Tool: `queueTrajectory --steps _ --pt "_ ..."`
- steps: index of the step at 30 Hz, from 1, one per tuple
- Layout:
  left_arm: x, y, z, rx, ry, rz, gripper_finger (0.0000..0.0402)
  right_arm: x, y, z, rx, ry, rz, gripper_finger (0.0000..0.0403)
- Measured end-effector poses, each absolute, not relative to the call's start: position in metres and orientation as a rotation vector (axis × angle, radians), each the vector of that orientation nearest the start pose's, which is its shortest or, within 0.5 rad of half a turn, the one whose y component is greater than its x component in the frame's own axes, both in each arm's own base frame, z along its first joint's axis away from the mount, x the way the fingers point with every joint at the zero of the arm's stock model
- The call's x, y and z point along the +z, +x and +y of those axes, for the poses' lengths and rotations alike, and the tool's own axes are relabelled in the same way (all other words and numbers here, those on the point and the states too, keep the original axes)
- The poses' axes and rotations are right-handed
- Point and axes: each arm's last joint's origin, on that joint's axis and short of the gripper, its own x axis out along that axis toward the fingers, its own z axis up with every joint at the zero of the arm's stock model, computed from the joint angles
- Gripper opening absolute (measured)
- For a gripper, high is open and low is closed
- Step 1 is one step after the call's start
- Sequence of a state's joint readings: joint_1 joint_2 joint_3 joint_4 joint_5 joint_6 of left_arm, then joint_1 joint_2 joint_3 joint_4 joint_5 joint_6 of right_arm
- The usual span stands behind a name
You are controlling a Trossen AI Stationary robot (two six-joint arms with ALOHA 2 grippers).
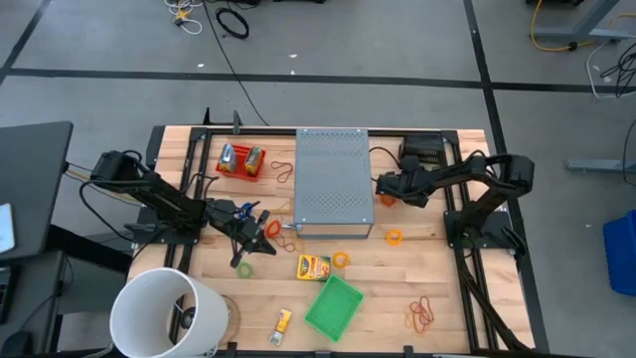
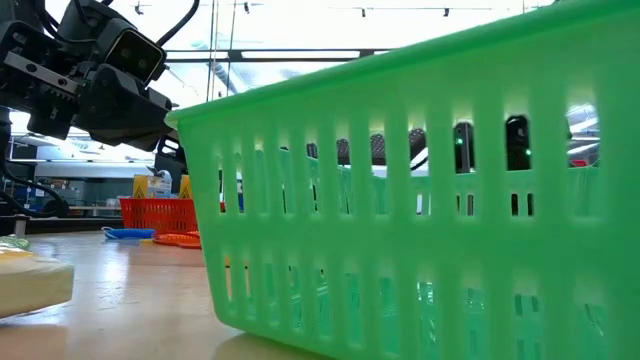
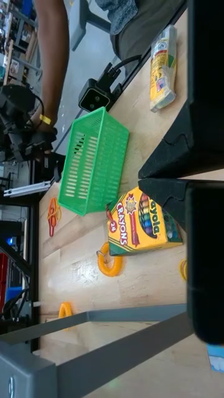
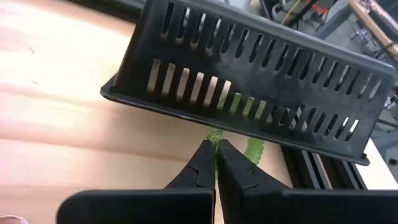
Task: Pick & Place Office Desk Supplies
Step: Put the green spring keychain into the black basket
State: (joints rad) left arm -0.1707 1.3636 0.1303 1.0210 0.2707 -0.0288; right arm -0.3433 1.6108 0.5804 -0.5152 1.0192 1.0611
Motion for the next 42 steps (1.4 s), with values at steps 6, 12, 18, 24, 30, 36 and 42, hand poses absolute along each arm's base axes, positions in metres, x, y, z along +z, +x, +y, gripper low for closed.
queueTrajectory --steps 6,12,18,24,30,36,42 --pt "0.130 0.193 -0.041 -0.437 -0.040 0.220 0.0008 0.106 0.194 -0.084 -1.660 0.183 0.724 0.0000" --pt "0.130 0.193 -0.041 -0.437 -0.040 0.220 0.0008 0.109 0.201 -0.068 -1.639 0.108 0.589 0.0000" --pt "0.130 0.193 -0.041 -0.437 -0.040 0.220 0.0008 0.113 0.204 -0.059 -1.638 0.009 0.476 0.0000" --pt "0.130 0.193 -0.041 -0.437 -0.040 0.220 0.0008 0.114 0.203 -0.064 -1.670 -0.011 0.440 0.0000" --pt "0.130 0.193 -0.041 -0.437 -0.040 0.220 0.0008 0.112 0.202 -0.073 -1.689 0.060 0.495 0.0000" --pt "0.130 0.193 -0.041 -0.437 -0.032 0.218 0.0008 0.115 0.208 -0.074 -1.665 0.062 0.468 0.0000" --pt "0.131 0.193 -0.041 -0.440 -0.030 0.217 0.0008 0.124 0.218 -0.083 -1.654 0.080 0.407 0.0000"
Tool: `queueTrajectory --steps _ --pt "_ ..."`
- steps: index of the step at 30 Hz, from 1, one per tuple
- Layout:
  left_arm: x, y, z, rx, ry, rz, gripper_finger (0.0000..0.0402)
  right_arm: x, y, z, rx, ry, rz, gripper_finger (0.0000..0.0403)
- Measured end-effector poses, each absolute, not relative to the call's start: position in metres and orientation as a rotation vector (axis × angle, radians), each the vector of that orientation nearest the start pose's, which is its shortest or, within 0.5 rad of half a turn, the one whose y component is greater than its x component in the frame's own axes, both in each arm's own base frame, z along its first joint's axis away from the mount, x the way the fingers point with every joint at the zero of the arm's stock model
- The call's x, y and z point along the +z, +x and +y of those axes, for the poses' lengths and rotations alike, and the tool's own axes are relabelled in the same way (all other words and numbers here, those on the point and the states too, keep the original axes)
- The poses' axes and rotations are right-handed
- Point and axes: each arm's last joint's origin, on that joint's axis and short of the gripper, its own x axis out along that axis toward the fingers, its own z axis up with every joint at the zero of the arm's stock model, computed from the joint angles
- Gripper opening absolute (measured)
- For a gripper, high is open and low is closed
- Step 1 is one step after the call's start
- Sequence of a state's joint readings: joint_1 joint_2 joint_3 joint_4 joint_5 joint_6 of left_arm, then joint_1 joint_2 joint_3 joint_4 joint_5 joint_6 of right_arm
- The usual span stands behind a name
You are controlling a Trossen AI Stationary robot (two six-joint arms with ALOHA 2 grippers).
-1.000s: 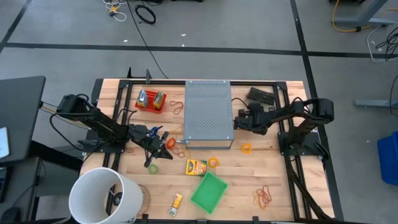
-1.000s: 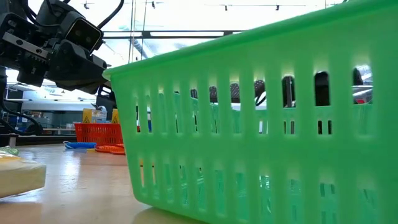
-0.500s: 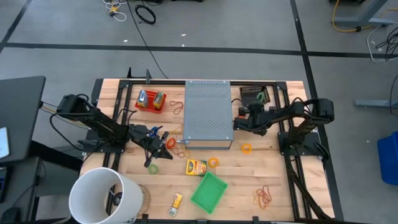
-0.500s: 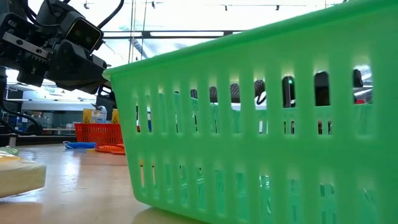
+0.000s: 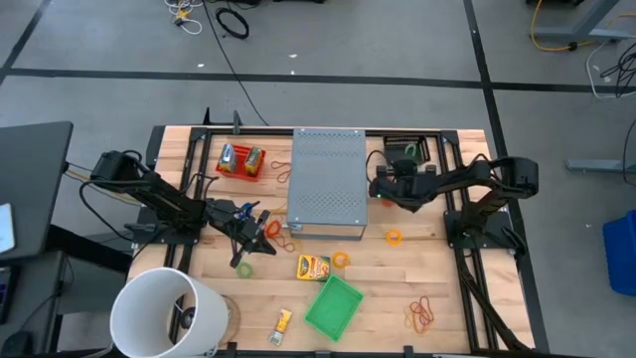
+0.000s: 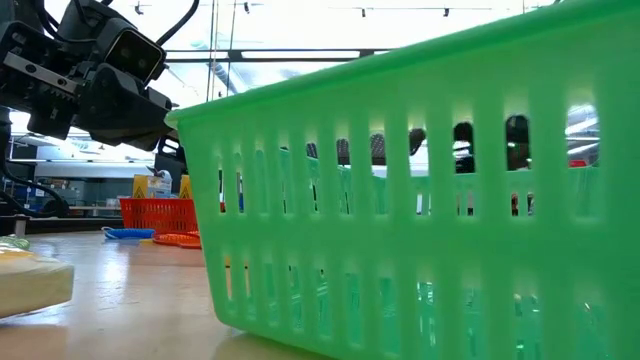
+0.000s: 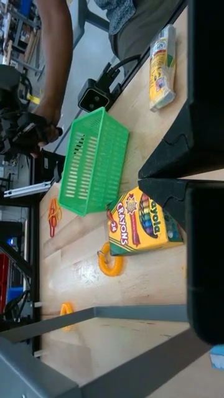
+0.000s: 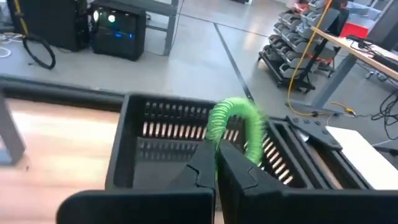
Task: Pick & Place Office Desk Supplies
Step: Put the green spring keychain into the black basket, then put the orange spring keychain into the black basket
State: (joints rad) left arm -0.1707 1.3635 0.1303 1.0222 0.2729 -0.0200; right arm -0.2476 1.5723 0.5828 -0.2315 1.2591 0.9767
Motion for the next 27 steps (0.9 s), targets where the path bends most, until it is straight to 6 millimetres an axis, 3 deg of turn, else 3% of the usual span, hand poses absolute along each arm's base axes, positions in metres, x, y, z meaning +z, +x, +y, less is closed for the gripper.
queueTrajectory --steps 5,17,22,27 --pt "0.131 0.193 -0.041 -0.441 -0.030 0.217 0.0008 0.131 0.227 -0.095 -1.633 0.038 0.409 0.0015" --pt "0.130 0.193 -0.041 -0.441 -0.030 0.225 0.0008 0.141 0.232 -0.121 -1.599 0.055 0.409 0.0134" --pt "0.130 0.193 -0.041 -0.442 -0.022 0.224 0.0008 0.141 0.232 -0.122 -1.567 0.086 0.414 0.0172" --pt "0.129 0.193 -0.041 -0.442 -0.021 0.226 0.0008 0.144 0.240 -0.109 -1.500 0.098 0.384 0.0178"
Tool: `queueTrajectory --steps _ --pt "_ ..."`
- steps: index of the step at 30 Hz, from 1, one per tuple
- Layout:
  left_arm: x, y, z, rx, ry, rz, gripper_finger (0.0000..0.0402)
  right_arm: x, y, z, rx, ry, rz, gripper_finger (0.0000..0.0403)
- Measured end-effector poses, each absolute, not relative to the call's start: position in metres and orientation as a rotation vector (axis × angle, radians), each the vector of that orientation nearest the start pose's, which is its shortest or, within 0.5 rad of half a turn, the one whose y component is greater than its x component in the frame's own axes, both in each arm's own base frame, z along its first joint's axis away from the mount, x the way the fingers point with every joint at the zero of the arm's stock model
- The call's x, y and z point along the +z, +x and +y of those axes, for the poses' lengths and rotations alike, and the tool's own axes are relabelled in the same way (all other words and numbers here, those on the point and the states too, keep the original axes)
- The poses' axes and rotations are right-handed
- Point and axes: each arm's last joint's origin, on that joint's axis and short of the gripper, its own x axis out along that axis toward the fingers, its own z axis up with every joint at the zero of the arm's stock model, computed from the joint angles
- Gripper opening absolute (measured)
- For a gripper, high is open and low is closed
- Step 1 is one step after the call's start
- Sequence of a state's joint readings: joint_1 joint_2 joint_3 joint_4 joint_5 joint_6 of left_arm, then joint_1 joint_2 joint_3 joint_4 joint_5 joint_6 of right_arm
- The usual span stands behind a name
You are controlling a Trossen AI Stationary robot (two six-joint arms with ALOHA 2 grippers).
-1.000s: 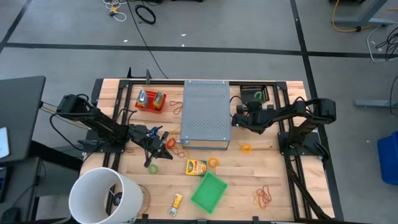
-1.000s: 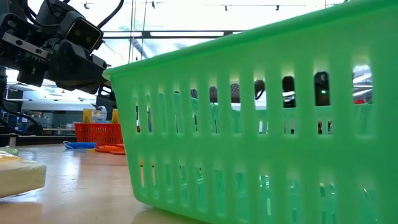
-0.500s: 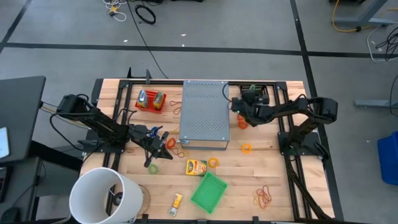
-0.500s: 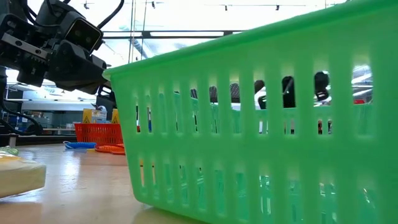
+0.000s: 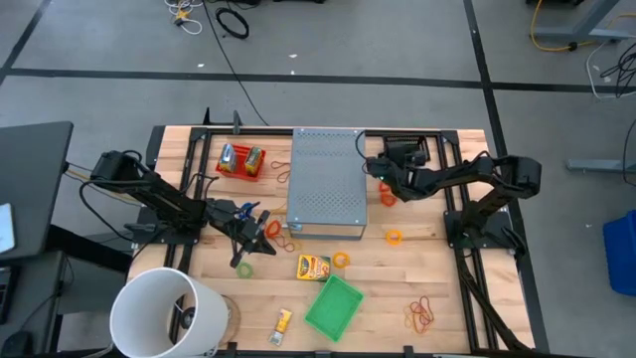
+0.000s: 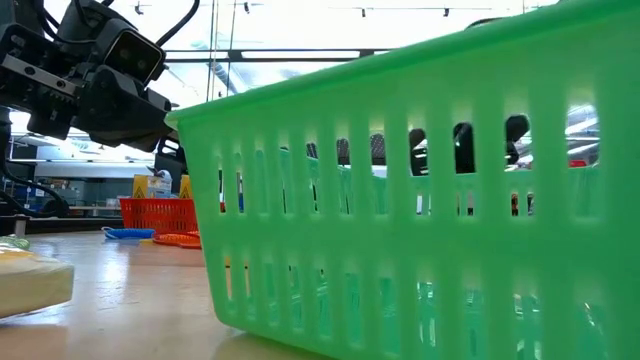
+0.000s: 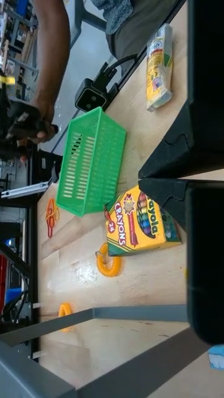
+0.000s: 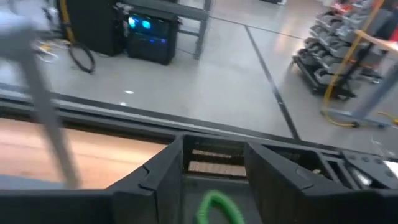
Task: Pick & Place Office Desk Supplies
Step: Put the orange spring keychain into the black basket
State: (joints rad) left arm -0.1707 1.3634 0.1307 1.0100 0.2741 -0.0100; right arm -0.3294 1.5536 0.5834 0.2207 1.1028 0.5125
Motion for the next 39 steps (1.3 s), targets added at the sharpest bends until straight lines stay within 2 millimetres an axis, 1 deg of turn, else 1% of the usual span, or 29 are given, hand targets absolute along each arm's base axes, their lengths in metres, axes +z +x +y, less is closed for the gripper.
queueTrajectory --steps 2,6,11,14,20,24,29,35,39 --pt "0.129 0.192 -0.041 -0.442 -0.022 0.235 0.0008 0.144 0.243 -0.102 -1.466 0.091 0.390 0.0173" --pt "0.127 0.192 -0.041 -0.441 -0.022 0.249 0.0008 0.147 0.249 -0.083 -1.346 0.101 0.417 0.0159" --pt "0.127 0.192 -0.041 -0.442 -0.020 0.248 0.0008 0.150 0.247 -0.063 -1.234 0.083 0.491 0.0139" --pt "0.127 0.192 -0.041 -0.442 -0.020 0.249 0.0008 0.152 0.240 -0.054 -1.200 0.110 0.541 0.0134" --pt "0.127 0.192 -0.041 -0.442 -0.020 0.252 0.0008 0.154 0.222 -0.041 -1.113 0.248 0.686 0.0133" --pt "0.127 0.192 -0.041 -0.442 -0.020 0.252 0.0008 0.153 0.219 -0.035 -0.988 0.347 0.781 0.0133" --pt "0.127 0.192 -0.041 -0.442 -0.020 0.252 0.0008 0.150 0.220 -0.031 -0.861 0.408 0.875 0.0133" --pt "0.127 0.192 -0.041 -0.442 -0.020 0.253 0.0008 0.145 0.210 -0.028 -0.831 0.427 1.021 0.0133" --pt "0.127 0.192 -0.041 -0.441 -0.020 0.253 0.0008 0.144 0.207 -0.027 -0.819 0.448 1.058 0.0133"
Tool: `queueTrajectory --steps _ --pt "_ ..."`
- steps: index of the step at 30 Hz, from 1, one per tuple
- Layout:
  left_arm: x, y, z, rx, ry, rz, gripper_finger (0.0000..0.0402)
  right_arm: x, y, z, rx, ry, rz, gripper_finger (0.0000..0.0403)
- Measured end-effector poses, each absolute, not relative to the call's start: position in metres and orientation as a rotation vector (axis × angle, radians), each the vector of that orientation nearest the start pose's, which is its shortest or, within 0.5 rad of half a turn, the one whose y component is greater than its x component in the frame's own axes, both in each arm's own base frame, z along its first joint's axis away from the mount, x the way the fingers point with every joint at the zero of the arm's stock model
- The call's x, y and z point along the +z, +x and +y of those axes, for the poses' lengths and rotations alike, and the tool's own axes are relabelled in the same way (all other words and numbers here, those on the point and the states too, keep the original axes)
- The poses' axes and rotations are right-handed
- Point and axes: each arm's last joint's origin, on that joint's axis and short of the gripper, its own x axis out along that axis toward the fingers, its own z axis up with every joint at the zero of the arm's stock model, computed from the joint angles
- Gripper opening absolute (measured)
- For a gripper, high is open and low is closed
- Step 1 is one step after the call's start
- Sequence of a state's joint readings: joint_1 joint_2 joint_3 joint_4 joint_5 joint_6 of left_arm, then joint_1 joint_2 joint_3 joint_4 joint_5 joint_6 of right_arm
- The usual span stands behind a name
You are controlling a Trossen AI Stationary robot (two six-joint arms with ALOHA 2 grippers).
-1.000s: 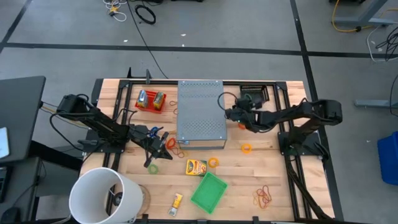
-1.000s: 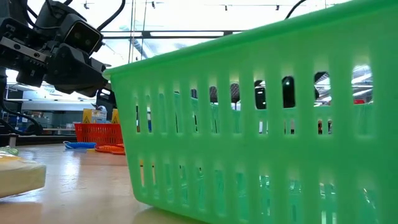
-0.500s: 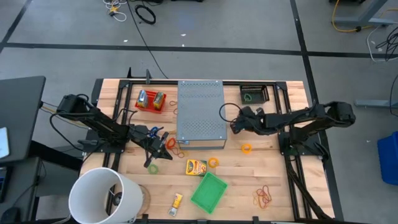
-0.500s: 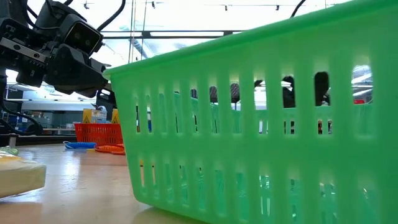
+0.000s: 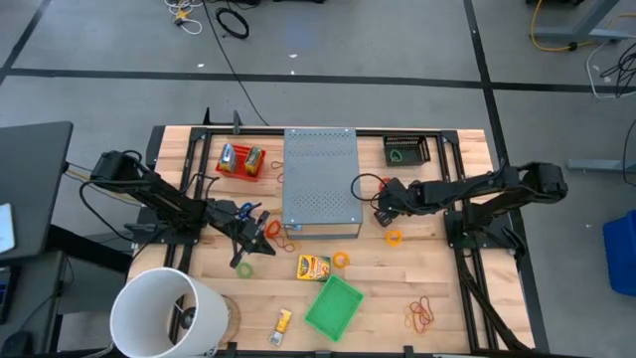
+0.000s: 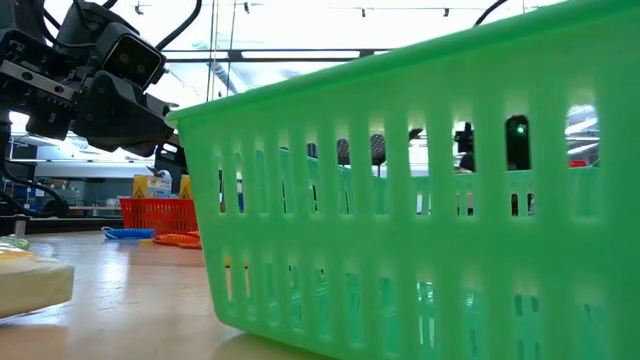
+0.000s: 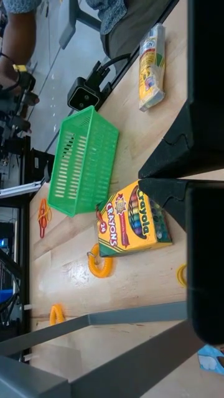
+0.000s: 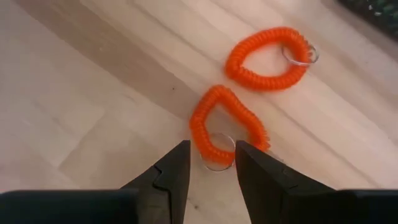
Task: Pick & Place Office Desk Supplies
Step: Put the orange spring keychain into the black basket
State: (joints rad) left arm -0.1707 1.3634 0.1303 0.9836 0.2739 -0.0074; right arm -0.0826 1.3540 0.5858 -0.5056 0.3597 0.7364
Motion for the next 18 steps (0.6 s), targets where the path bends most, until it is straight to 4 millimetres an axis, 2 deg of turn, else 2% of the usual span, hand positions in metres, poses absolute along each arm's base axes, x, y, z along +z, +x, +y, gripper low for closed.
queueTrajectory --steps 18 --pt "0.1269 0.1919 -0.0410 -0.441 -0.020 0.253 0.0008 0.1450 0.2126 -0.0272 -0.710 0.359 1.060 0.0133"
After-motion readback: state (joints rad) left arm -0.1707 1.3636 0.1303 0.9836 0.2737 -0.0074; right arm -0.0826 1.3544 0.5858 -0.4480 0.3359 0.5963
